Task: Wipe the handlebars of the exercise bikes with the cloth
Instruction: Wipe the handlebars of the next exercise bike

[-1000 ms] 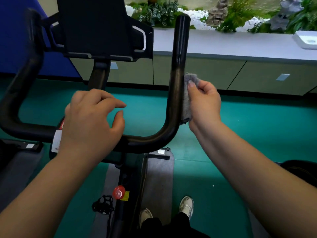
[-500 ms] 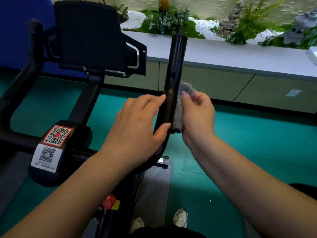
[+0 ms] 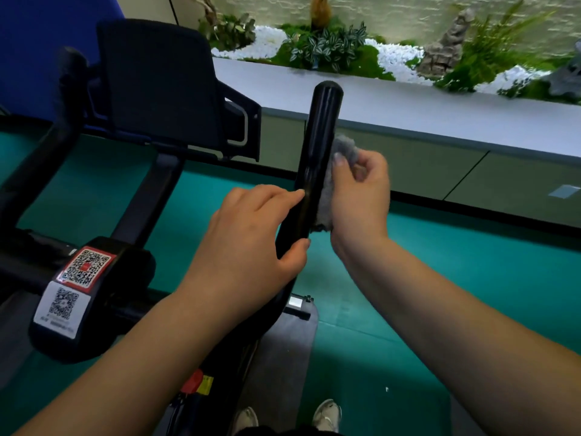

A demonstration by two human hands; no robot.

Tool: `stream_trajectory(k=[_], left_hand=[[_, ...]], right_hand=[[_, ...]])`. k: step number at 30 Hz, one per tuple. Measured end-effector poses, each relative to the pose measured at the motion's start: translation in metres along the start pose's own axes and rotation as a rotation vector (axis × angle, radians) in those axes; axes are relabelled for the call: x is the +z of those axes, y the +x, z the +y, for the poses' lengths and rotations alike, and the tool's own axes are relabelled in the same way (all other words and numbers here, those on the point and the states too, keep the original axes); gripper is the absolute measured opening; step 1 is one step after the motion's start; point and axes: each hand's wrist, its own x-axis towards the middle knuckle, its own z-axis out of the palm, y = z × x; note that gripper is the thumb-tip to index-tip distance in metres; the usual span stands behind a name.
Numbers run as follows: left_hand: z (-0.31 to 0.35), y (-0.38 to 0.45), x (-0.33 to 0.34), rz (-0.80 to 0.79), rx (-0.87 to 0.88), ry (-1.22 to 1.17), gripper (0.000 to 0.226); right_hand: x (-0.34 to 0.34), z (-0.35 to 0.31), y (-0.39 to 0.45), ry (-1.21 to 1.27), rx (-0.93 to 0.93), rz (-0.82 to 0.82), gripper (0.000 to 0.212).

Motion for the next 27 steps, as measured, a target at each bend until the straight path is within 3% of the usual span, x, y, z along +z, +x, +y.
stream_trajectory(k=[4, 10, 16, 21, 24, 27], left_hand=[[0.002, 0.008, 0.000, 0.002, 0.014, 0.013, 0.062], [0.003, 0.010, 0.000, 0.011, 0.015, 0.028, 0.062], [0.003, 0.007, 0.000, 0.005, 0.006, 0.018, 0.062], [-0.002, 0.002, -0.004, 0.002, 0.036, -0.006, 0.058], [-0.007, -0.005, -0.007, 0.003, 0.065, -0.030, 0.053], [-0.012, -0.014, -0.011, -0.008, 0.103, -0.042, 0.050]], right_hand=[[-0.003, 0.005, 0.000, 0.019, -0.024, -0.026, 0.019], [0.022, -0.049, 0.060, 0.048, -0.041, -0.095, 0.015], [-0.001, -0.014, 0.018, 0.025, -0.068, -0.074, 0.018], [-0.024, 0.025, -0.052, -0.028, 0.054, -0.088, 0.010], [-0.017, 0.013, -0.038, 0.069, 0.174, -0.059, 0.010], [-0.010, 0.001, -0.024, 0.104, 0.166, -0.037, 0.011]])
